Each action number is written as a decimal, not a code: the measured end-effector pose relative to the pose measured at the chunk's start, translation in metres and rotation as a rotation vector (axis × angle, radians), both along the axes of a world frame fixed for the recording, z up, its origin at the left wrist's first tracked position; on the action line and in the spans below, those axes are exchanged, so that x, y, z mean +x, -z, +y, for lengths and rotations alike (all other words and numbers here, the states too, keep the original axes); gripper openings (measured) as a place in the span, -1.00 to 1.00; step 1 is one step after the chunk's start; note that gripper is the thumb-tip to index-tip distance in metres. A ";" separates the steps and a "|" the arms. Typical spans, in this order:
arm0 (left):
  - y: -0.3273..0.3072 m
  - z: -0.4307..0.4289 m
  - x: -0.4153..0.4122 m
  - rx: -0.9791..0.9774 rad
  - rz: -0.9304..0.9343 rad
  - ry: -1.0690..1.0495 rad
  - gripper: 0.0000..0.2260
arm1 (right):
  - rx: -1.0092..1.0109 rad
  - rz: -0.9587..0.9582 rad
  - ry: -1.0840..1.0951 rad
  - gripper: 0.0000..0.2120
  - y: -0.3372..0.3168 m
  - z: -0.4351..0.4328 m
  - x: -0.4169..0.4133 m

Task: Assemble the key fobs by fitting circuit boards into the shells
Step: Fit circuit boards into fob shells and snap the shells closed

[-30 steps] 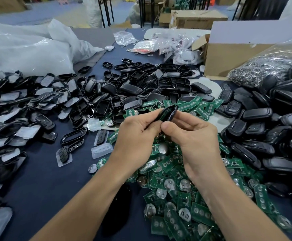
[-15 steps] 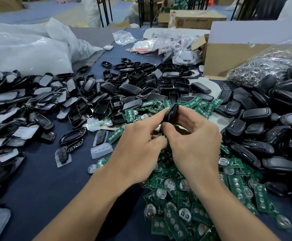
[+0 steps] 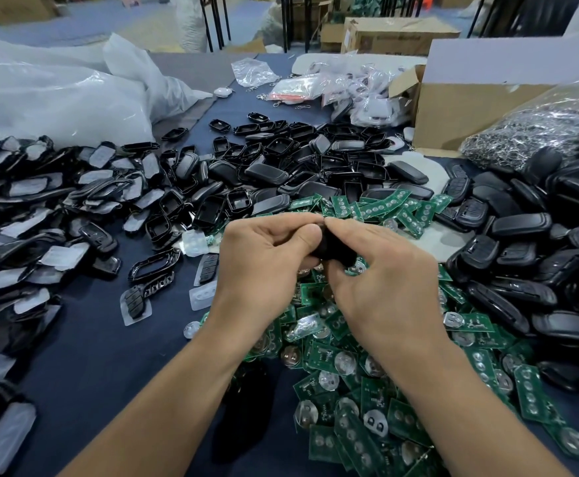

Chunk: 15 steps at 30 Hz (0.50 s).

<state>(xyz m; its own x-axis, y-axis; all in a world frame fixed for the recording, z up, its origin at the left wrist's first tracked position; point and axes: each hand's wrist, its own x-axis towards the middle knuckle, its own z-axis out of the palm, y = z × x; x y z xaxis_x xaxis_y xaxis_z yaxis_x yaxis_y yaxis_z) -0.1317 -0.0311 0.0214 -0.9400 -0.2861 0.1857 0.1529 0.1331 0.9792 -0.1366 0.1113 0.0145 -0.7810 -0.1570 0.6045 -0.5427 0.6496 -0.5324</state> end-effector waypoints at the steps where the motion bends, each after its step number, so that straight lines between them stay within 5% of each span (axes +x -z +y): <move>1: 0.000 0.000 0.000 0.036 -0.001 0.010 -0.70 | 0.005 0.008 0.003 -0.47 0.000 0.001 -0.001; 12: 0.004 0.004 -0.001 0.044 0.085 -0.014 -0.80 | -0.002 0.068 -0.008 -0.51 0.004 -0.003 0.003; 15: 0.004 -0.002 -0.005 0.084 0.069 -0.038 -0.71 | -0.194 -0.223 -0.082 -0.58 -0.002 0.003 -0.001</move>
<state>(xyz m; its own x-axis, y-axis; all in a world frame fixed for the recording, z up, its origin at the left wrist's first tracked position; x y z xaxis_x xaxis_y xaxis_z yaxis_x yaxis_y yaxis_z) -0.1367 -0.0333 0.0175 -0.9139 -0.3391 0.2233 0.2167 0.0577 0.9745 -0.1377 0.1141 0.0167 -0.8874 -0.1237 0.4442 -0.4448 0.4831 -0.7541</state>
